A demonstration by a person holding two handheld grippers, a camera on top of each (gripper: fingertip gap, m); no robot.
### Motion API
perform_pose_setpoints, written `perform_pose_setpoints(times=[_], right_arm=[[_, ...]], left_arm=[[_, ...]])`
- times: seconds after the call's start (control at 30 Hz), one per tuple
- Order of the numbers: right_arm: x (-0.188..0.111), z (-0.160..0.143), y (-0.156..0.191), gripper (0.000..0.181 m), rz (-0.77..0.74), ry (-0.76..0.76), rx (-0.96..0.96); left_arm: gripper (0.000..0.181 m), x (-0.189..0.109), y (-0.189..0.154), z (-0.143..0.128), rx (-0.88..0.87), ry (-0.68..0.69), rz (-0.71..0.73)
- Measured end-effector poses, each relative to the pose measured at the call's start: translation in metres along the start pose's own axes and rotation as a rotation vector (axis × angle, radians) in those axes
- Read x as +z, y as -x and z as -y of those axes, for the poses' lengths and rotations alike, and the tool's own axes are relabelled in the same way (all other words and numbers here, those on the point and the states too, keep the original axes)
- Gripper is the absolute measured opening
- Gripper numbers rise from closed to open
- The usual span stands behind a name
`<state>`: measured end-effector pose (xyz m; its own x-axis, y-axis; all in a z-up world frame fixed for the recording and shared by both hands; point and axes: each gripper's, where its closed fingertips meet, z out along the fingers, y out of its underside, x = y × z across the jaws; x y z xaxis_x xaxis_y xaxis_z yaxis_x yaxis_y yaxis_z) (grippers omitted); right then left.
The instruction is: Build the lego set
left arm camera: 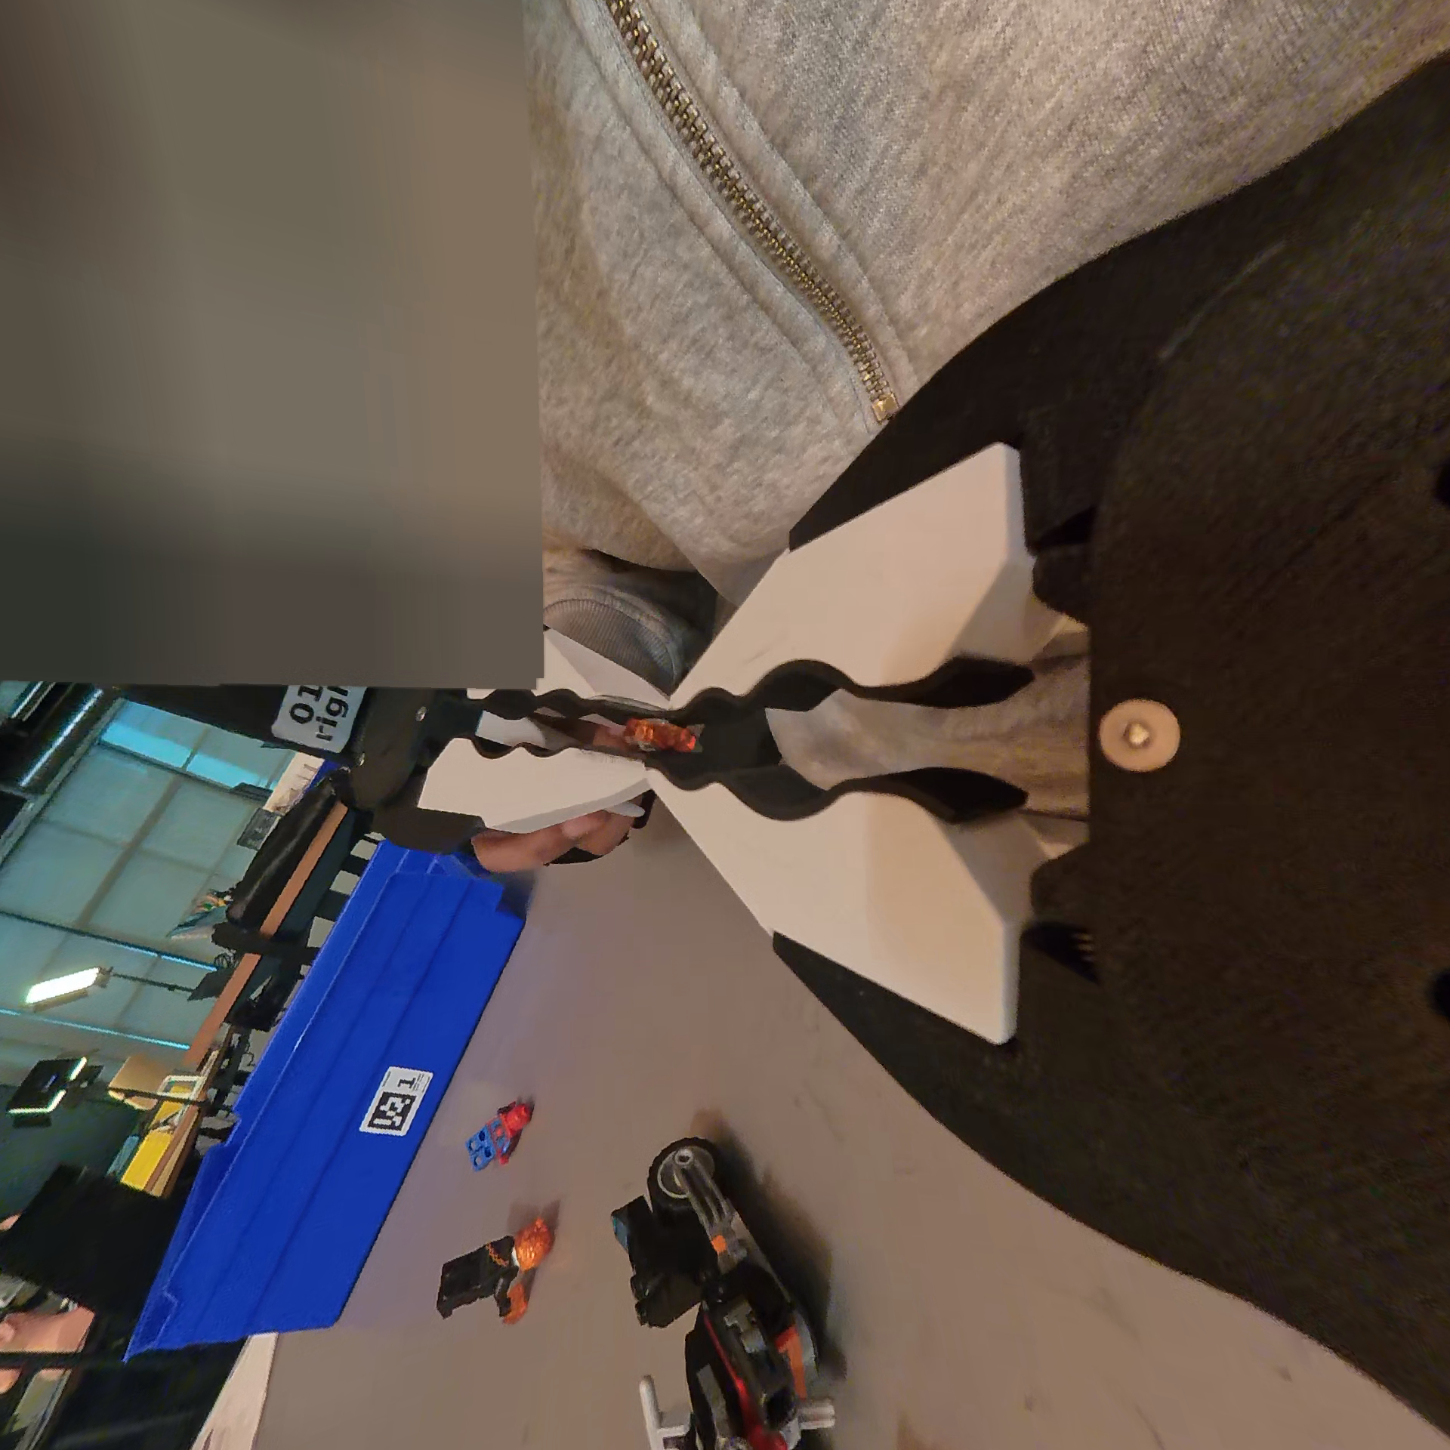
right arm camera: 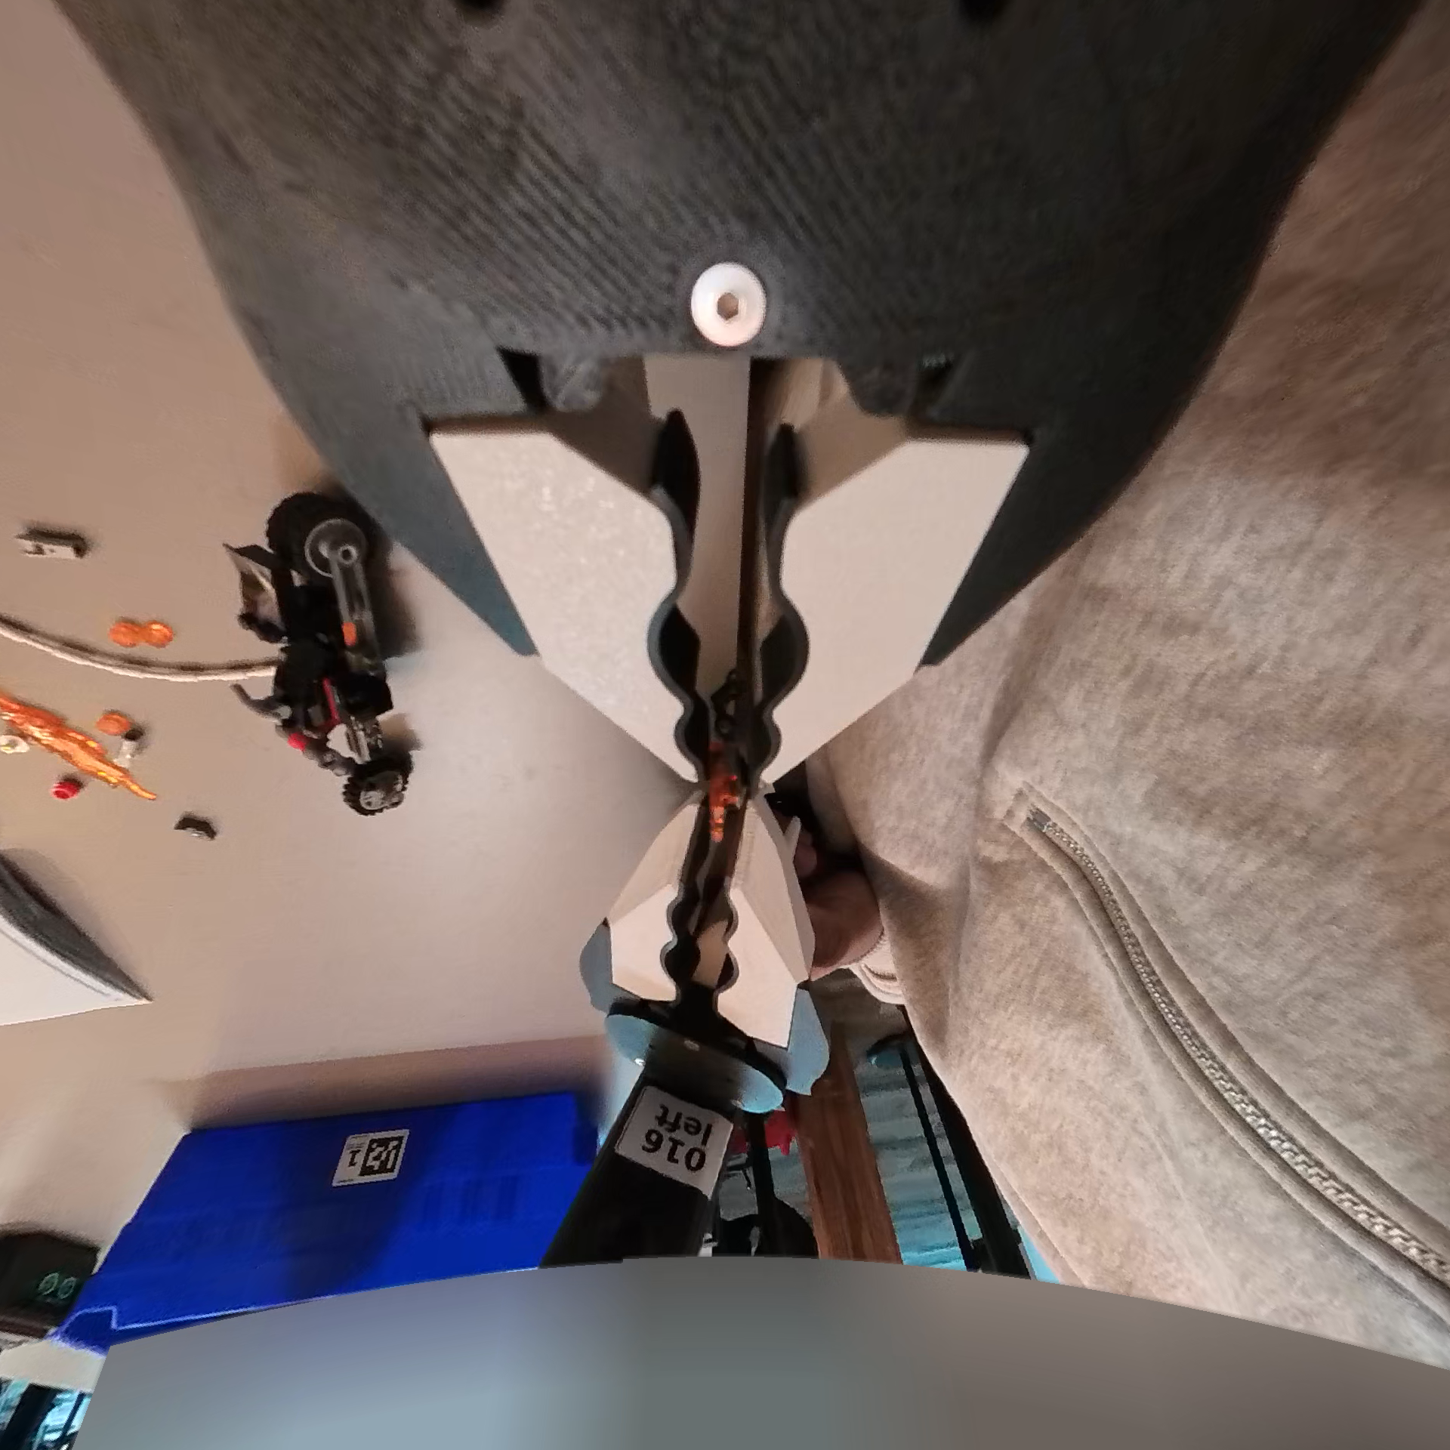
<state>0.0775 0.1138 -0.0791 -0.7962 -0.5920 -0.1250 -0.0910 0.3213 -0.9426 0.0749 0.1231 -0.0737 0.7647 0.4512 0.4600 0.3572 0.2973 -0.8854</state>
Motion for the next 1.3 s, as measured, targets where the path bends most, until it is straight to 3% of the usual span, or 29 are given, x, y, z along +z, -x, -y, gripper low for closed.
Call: perform_pose_setpoints(times=[0.17, 0.3, 0.53, 0.83, 1.1, 1.3], right_arm=[[-0.002, 0.001, -0.007, 0.006, -0.036, -0.014, 0.014], [-0.008, 0.008, -0.018, 0.007, -0.083, -0.062, 0.026], [-0.015, 0.017, -0.05, 0.007, -0.285, -0.18, -0.023], [-0.031, 0.04, -0.06, 0.007, -0.368, -0.514, -0.105], [-0.05, 0.046, -0.068, 0.006, -0.395, -0.609, -0.058], [-0.039, 0.042, -0.067, 0.007, -0.358, -0.572, -0.032]], left_arm=[[0.006, -0.001, 0.007, 0.005, 0.022, -0.033, 0.054], [0.024, -0.012, 0.016, 0.02, -0.01, -0.141, 0.09], [0.03, -0.022, 0.018, 0.029, -0.051, -0.229, 0.071], [0.036, -0.015, 0.02, 0.023, -0.014, -0.187, 0.108], [0.041, -0.005, 0.027, 0.031, 0.063, -0.155, 0.186], [0.044, -0.002, 0.035, 0.057, 0.16, -0.134, 0.26]])
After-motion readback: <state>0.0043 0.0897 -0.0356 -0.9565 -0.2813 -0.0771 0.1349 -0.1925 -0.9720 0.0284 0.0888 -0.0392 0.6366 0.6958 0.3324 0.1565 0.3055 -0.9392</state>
